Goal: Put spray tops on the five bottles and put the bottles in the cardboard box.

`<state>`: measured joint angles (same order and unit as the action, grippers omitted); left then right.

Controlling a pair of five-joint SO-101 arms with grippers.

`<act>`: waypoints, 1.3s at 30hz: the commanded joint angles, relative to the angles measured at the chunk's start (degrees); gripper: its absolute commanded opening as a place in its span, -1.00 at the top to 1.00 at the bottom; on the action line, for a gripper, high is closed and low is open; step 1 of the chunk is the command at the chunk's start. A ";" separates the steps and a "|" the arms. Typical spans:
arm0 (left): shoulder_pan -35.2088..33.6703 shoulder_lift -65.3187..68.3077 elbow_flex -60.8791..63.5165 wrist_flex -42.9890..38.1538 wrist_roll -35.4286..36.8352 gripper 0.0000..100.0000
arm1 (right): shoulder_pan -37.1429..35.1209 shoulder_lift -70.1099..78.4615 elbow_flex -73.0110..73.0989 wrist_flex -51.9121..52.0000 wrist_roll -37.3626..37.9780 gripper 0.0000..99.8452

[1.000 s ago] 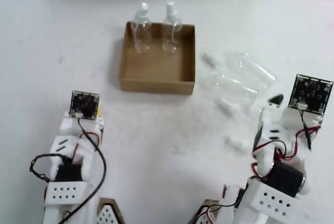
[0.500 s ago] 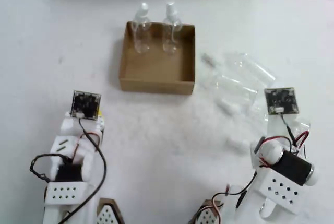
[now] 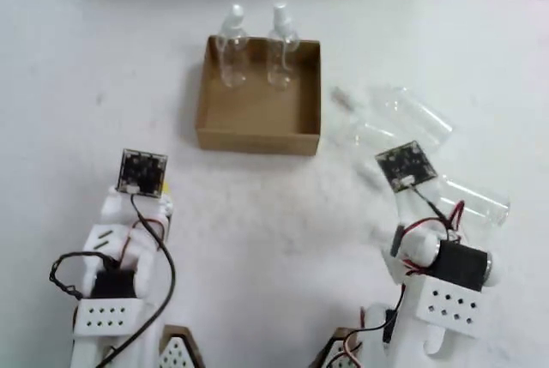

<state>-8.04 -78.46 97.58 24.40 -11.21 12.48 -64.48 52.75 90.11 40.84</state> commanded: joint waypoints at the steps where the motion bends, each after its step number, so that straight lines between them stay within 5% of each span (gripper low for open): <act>1: 0.31 -0.57 -0.26 0.35 -0.35 0.92 | -5.76 0.40 -2.02 0.57 8.00 0.50; 7: 0.31 -0.57 -0.18 0.35 -0.35 0.92 | -6.02 6.64 -0.79 2.59 26.55 0.50; 16: 0.57 -0.57 -0.18 0.26 -0.35 0.92 | -0.31 23.69 -0.26 -9.71 28.04 0.50; 32: 0.66 -0.84 -0.18 -0.18 -0.35 0.92 | 0.66 25.71 3.69 -14.90 37.45 0.50; 39: 0.75 -0.84 -0.26 -0.18 -1.32 0.92 | 3.30 25.71 8.79 -25.63 43.43 0.49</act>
<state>-8.04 -78.46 97.67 24.57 -11.21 14.68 -38.81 61.27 68.31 81.71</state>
